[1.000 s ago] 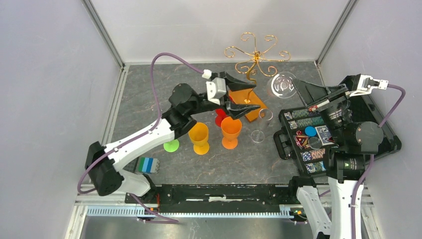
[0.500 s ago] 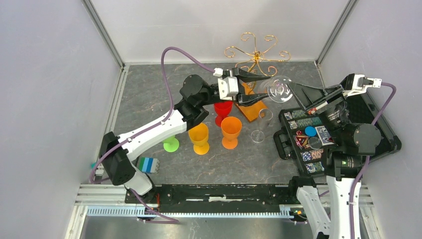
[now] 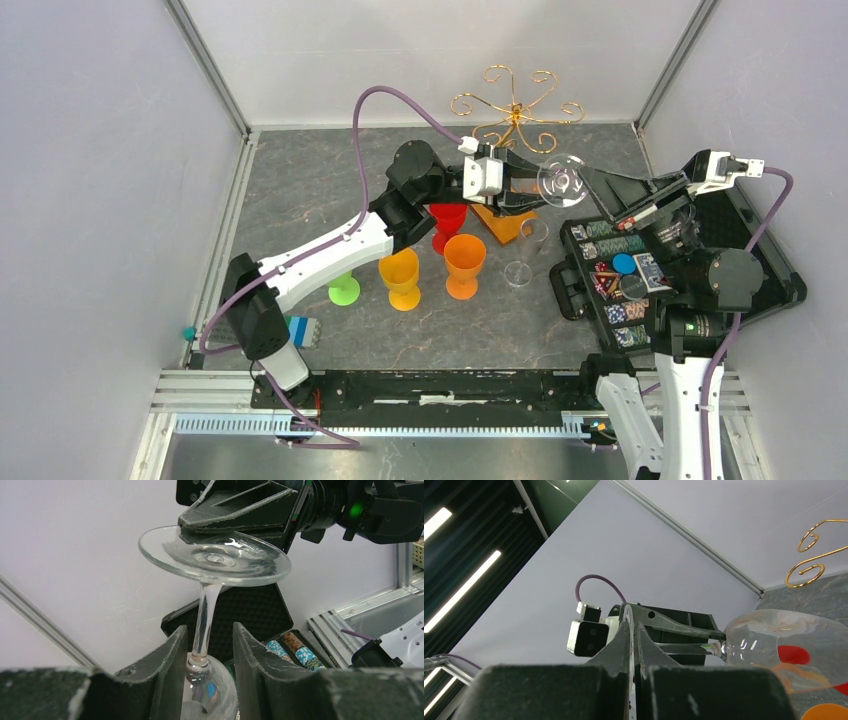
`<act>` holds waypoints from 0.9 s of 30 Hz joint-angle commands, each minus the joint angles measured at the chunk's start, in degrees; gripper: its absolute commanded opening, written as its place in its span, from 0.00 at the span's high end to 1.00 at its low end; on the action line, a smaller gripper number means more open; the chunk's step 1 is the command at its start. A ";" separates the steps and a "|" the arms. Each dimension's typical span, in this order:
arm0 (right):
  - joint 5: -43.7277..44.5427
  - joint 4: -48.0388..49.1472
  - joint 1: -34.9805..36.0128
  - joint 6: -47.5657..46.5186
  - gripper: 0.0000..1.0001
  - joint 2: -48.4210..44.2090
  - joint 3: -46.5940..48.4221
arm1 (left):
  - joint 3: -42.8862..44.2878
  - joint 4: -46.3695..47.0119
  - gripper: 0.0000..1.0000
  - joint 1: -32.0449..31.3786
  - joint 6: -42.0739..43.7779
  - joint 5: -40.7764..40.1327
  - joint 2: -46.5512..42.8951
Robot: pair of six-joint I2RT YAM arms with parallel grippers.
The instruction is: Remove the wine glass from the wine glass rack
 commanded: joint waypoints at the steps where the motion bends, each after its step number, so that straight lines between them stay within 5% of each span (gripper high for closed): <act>1: -0.12 3.74 0.08 0.37 1.00 -0.42 0.05 | 2.78 1.68 0.60 -1.11 -0.80 0.64 0.69; 10: -0.19 3.47 0.08 0.60 1.00 -0.57 -0.20 | 3.71 1.76 0.75 -1.26 -0.73 0.11 0.64; 14: 0.57 2.92 0.08 0.22 1.00 -0.62 -0.22 | 4.11 0.92 0.98 -1.28 -0.58 -0.47 0.52; 19: 1.67 2.49 0.07 -0.77 0.97 -0.47 -0.33 | 3.48 1.75 0.98 -1.33 -1.13 -1.84 0.00; 21: 1.72 2.42 0.08 -1.28 0.87 -0.15 -0.36 | 2.73 3.09 0.98 -1.34 -1.91 -3.30 -0.51; 25: 2.91 2.20 0.08 -3.42 0.42 0.27 -0.80 | 1.37 4.75 0.98 -1.37 -3.80 -7.41 -1.51; 27: 3.95 1.75 0.08 -5.74 0.27 0.43 -0.95 | 0.81 4.66 0.98 -1.37 -4.50 -9.72 -2.25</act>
